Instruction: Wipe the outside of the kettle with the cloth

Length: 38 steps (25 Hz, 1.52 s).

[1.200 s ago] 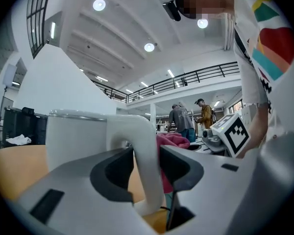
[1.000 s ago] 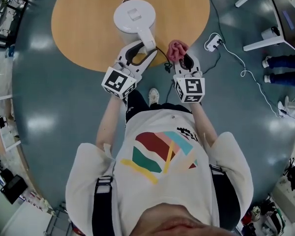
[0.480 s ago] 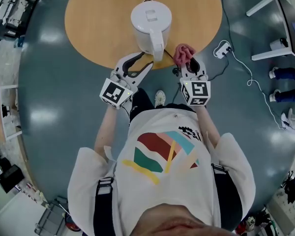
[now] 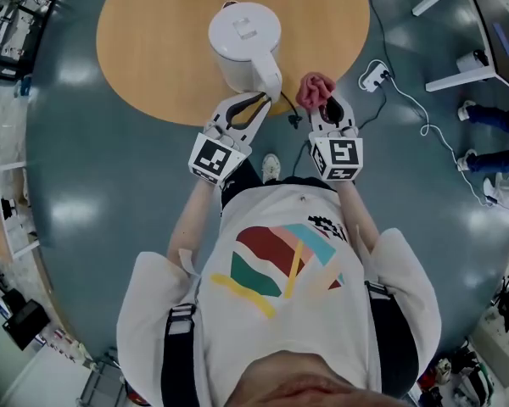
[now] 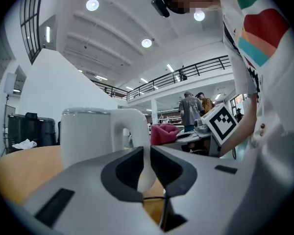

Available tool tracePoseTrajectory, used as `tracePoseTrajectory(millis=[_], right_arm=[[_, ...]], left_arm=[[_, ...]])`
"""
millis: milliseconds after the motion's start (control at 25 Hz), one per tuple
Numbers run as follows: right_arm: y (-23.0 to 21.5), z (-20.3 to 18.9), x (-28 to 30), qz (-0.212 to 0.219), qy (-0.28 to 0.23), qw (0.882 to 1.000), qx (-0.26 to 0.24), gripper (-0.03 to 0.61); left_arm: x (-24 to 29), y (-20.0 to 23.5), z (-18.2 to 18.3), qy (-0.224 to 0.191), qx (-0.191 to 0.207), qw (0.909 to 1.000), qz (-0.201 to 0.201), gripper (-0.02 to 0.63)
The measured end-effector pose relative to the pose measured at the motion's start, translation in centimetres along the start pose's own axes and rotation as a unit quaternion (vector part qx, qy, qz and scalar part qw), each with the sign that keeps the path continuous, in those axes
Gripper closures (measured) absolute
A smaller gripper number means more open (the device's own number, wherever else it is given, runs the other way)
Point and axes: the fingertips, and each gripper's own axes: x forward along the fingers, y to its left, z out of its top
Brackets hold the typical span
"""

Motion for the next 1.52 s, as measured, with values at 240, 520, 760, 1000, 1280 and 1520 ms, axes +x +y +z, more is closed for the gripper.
tracePoseTrajectory(millis=[240, 520, 760, 1000, 1280, 1520], right_arm=[[-3.8, -0.7, -0.7, -0.035, 0.002, 0.999, 0.008, 0.531], [-6.7, -1.1, -1.7, -0.081, 0.006, 0.997, 0.017, 0.531], [-7.8, -1.4, -2.4, -0.107, 0.013, 0.994, 0.023, 0.531], [-7.3, -1.4, -2.0, -0.109, 0.013, 0.994, 0.025, 0.531], [-5.6, -0.4, -1.7, -0.090, 0.009, 0.996, 0.020, 0.531], [-2.4, 0.3, -1.7, -0.054, 0.000, 0.998, 0.041, 0.531]], left_arm=[[5.5, -0.6, -0.3, 0.003, 0.019, 0.9998, 0.005, 0.548], [10.9, 1.3, 0.1, -0.004, -0.013, 0.9984, 0.055, 0.558], [13.4, 2.6, 0.4, -0.003, -0.031, 0.9923, 0.120, 0.563], [14.8, 3.8, 0.2, -0.003, -0.061, 0.9849, 0.162, 0.563], [13.8, 3.2, 1.3, -0.022, -0.070, 0.9879, 0.137, 0.563], [7.2, 2.5, 3.0, -0.072, -0.029, 0.9860, 0.147, 0.563]])
